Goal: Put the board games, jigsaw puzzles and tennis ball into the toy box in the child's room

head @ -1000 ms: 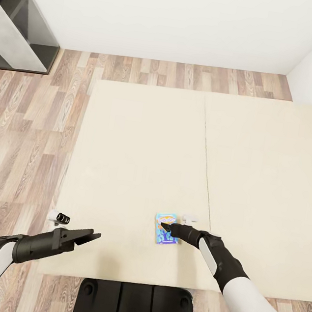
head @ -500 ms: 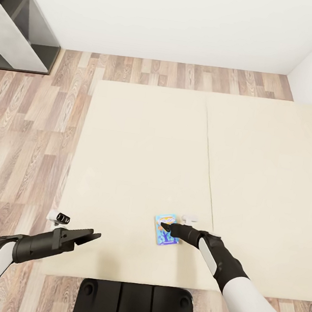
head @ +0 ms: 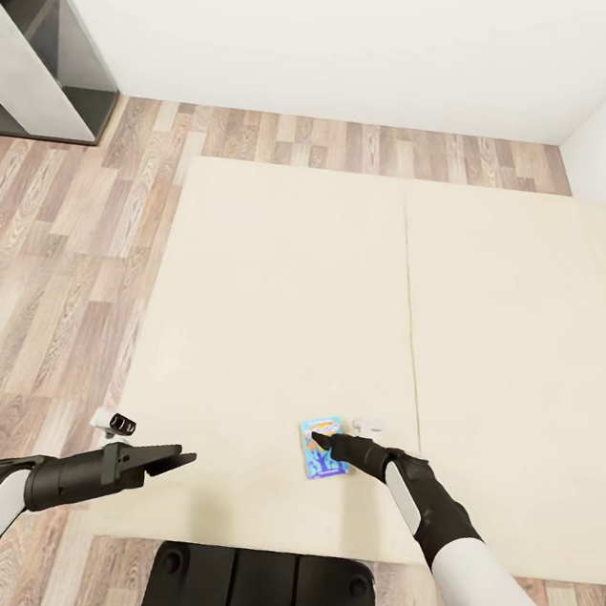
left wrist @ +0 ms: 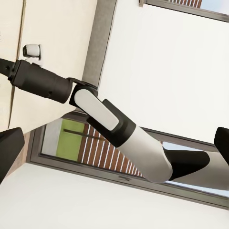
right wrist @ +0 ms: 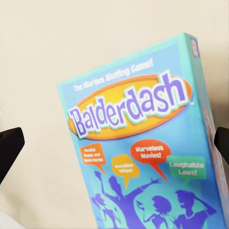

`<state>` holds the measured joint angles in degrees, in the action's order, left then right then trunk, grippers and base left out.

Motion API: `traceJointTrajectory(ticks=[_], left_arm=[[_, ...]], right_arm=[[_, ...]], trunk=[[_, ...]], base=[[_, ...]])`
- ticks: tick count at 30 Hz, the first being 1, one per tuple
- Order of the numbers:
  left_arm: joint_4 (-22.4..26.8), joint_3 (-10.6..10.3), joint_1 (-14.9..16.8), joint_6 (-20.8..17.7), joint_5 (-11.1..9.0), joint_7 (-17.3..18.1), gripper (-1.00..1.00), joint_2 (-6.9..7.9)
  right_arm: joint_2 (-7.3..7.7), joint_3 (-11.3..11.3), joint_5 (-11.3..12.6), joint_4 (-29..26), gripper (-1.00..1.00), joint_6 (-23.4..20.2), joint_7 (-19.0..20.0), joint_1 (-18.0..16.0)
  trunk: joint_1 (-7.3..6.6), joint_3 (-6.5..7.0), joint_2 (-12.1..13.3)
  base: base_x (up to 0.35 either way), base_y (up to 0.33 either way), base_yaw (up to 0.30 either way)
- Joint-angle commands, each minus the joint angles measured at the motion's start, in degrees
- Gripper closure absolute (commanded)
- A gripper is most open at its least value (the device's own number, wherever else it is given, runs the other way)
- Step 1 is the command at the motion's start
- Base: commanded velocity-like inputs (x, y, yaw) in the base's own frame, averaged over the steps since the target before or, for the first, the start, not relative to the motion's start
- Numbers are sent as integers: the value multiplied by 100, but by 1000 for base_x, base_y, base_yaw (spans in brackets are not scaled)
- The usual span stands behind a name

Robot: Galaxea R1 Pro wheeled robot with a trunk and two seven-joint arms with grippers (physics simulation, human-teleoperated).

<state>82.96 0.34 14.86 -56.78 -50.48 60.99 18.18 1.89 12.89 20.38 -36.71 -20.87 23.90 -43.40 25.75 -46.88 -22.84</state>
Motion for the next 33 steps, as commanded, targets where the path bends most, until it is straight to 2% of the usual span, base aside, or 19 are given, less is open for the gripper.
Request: traceJointTrajectory(ticks=[1,33], left_arm=[[1,1,2,-27,-5,10,-100,1],[1,1,1,-27,-5,10,-100,1]], right_arm=[[6,21,45,-8,-100,-31,-8,-2],[9,21,45,-10,-100,-23,-8,-2]], trunk=[[3,-6,-9],[3,-6,-9]], base=[[0,20,0],[0,2,0]])
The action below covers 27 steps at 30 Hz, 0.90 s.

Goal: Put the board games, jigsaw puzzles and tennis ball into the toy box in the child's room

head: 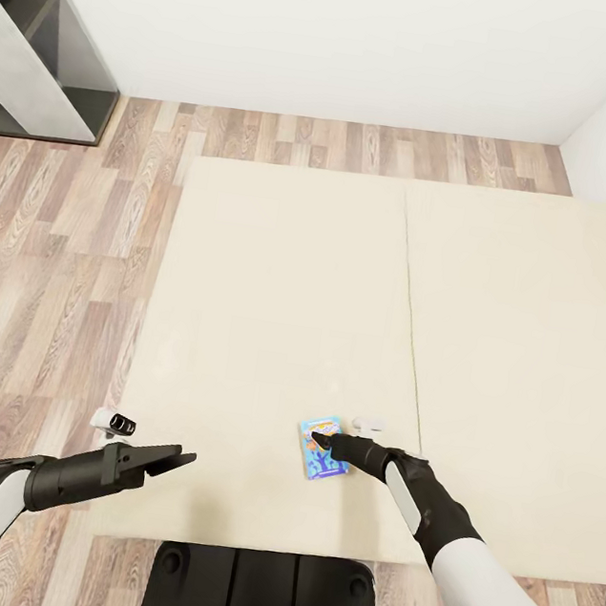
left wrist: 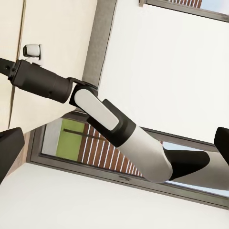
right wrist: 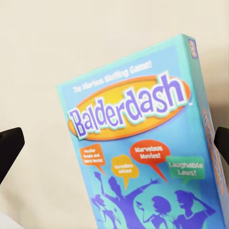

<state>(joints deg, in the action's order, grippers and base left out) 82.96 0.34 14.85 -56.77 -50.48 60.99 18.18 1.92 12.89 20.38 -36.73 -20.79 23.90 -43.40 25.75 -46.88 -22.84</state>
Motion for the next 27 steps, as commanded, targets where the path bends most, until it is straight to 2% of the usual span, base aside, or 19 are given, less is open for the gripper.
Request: traceJointTrajectory(ticks=[1,27], left_arm=[[1,1,1,-27,-6,9,-100,1],[1,1,1,-27,-6,9,-100,1]], right_arm=[[5,21,45,-6,-100,-31,-8,-2],[2,22,45,-7,-100,-22,-8,-2]], trunk=[[3,-6,-9],[3,-25,-9]], base=[[0,0,0],[0,0,28]])
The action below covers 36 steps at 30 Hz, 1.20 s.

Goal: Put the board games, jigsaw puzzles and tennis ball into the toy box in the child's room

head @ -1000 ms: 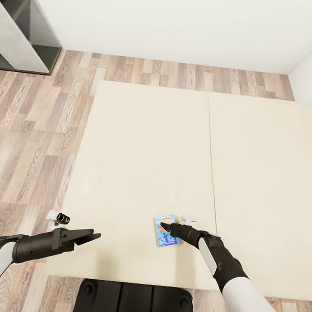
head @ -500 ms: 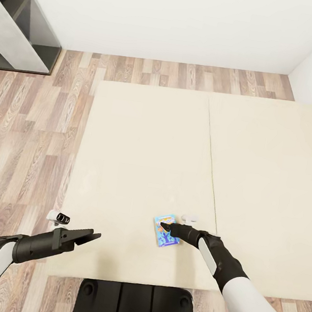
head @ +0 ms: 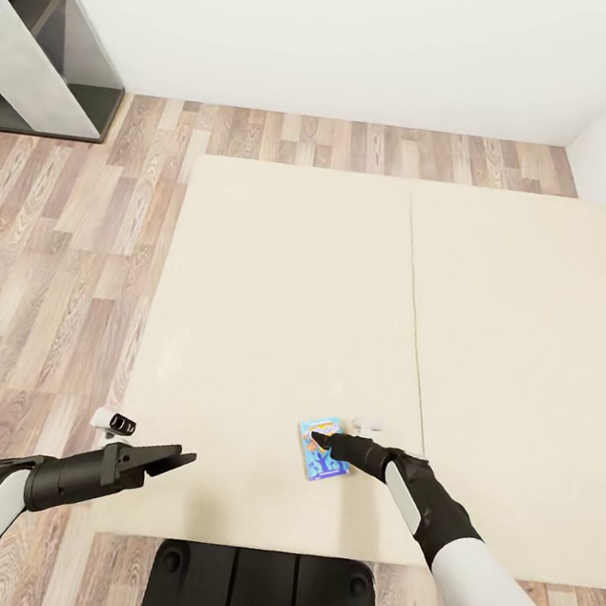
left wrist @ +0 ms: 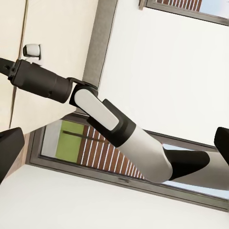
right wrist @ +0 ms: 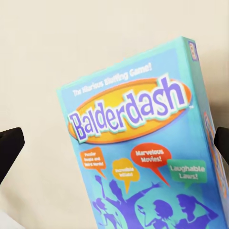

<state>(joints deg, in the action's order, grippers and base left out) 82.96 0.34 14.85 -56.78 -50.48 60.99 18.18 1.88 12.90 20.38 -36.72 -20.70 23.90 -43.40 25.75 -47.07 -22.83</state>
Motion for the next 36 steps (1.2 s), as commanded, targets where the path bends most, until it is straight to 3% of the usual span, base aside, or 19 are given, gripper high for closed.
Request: traceJointTrajectory(ticks=[1,36], left_arm=[[1,1,1,-27,-5,9,-100,1],[1,1,1,-27,-5,9,-100,1]], right_arm=[[6,21,45,-8,-100,-31,-8,-2],[6,21,45,-8,-100,-31,-8,-2]], trunk=[[3,-6,-9],[3,-7,-9]], base=[[0,0,7],[0,24,19]])
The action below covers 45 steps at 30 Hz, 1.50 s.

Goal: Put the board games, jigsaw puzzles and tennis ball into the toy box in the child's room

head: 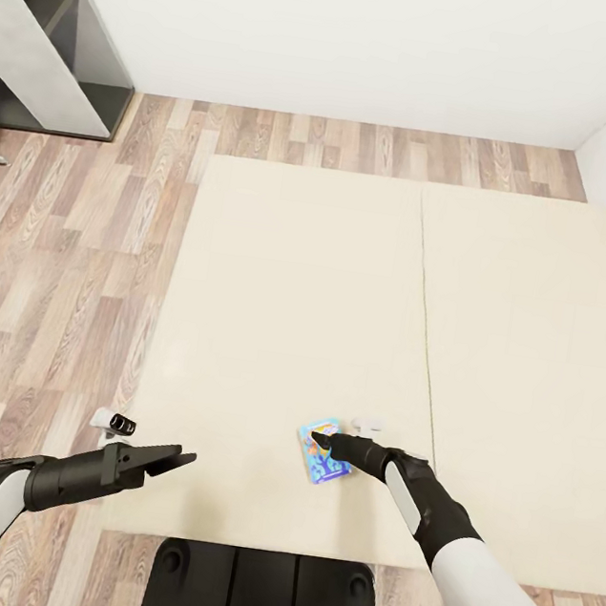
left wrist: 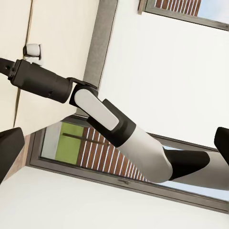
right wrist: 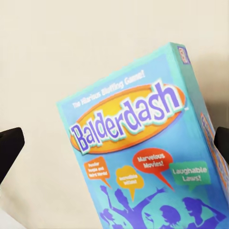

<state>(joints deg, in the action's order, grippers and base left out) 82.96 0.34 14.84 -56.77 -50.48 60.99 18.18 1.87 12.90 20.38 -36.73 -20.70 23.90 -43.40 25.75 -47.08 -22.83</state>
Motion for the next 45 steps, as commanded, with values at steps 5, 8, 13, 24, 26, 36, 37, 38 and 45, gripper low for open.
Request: traceJointTrajectory(ticks=[5,8,13,24,26,36,37,38,45], left_arm=[[1,1,3,-27,-5,9,-100,1],[1,1,2,-27,-5,9,-100,1],[1,1,2,-27,-5,9,-100,1],[1,1,4,-27,-5,9,-100,1],[1,1,3,-27,-5,9,-100,1],[1,1,3,-27,-5,9,-100,1],[1,1,3,-27,-5,9,-100,1],[1,1,3,-27,-5,9,-100,1],[1,1,4,-27,-7,15,-100,1]], right_arm=[[6,23,45,-8,-100,-31,-8,-2],[6,23,45,-7,-100,-31,-8,-2],[6,25,45,-9,-100,-31,-8,-2],[6,28,45,-8,-100,-31,-7,0],[6,28,45,-7,-100,-33,-8,-1],[45,27,45,11,-100,-78,-4,3],[55,25,45,14,-100,-81,-3,4],[72,23,45,18,-100,-85,2,15],[103,20,45,24,-100,-93,10,48]], trunk=[[3,-6,-9],[3,-6,-9],[3,-6,-9],[3,-6,-9],[3,-6,-9],[3,-6,-9],[3,-6,-9],[3,-6,-9],[3,-6,-9]], base=[[0,4,0],[0,57,0],[0,143,0],[0,72,0],[0,9,0],[0,2,0],[0,0,0],[0,0,0],[0,0,0]])
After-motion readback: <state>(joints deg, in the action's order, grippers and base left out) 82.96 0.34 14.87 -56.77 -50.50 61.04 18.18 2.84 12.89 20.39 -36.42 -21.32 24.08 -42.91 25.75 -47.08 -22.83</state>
